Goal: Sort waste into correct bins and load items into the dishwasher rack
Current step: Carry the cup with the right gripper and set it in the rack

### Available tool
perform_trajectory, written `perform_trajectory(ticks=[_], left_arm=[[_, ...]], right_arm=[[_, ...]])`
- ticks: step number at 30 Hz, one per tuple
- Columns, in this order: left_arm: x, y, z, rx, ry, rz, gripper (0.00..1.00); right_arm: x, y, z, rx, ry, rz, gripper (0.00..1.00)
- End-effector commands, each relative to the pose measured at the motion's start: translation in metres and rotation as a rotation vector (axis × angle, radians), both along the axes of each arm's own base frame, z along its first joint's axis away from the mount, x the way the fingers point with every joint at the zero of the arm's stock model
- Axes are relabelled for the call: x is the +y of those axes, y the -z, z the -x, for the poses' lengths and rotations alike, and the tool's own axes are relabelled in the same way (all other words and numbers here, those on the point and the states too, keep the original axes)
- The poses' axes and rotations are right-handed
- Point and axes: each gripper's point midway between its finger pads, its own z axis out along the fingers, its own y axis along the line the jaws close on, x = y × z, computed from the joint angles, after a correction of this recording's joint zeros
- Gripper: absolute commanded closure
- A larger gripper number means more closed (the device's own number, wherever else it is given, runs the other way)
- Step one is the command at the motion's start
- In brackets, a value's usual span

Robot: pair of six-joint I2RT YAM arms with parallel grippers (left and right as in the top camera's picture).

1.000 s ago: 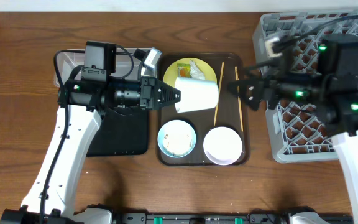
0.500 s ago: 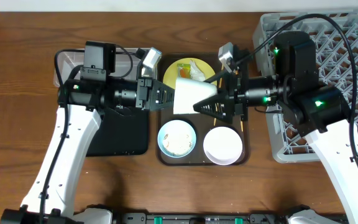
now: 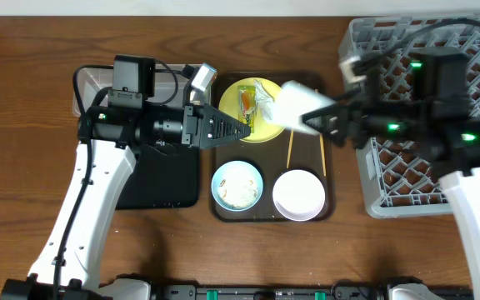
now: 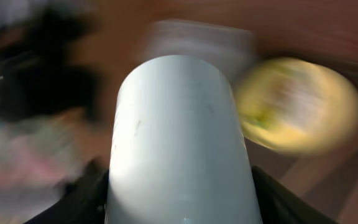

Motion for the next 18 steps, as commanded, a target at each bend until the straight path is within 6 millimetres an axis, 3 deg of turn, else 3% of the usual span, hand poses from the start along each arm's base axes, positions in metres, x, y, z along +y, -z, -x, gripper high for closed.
perform_trajectory(ticks=[1,5,7,12,18], left_arm=[[0.000,-0.003,0.000,-0.034,-0.003,-0.004,0.33],[0.000,0.001,-0.003,-0.038,-0.020,-0.028,0.32],[0.000,0.002,-0.004,-0.039,-0.026,-0.037,0.32],[0.000,0.007,-0.007,-0.042,-0.044,-0.063,0.32],[0.000,0.006,-0.007,-0.042,-0.044,-0.062,0.32]], right_arm=[[-0.098,0.021,-0.019,0.126,0.511,0.199,0.47],[-0.189,0.062,0.013,0.369,0.915,0.419,0.47],[-0.209,0.077,0.029,0.465,0.990,0.498,0.47],[-0.213,0.110,0.043,0.637,0.973,0.581,0.46],[-0.212,0.140,0.033,0.749,0.925,0.600,0.44]])
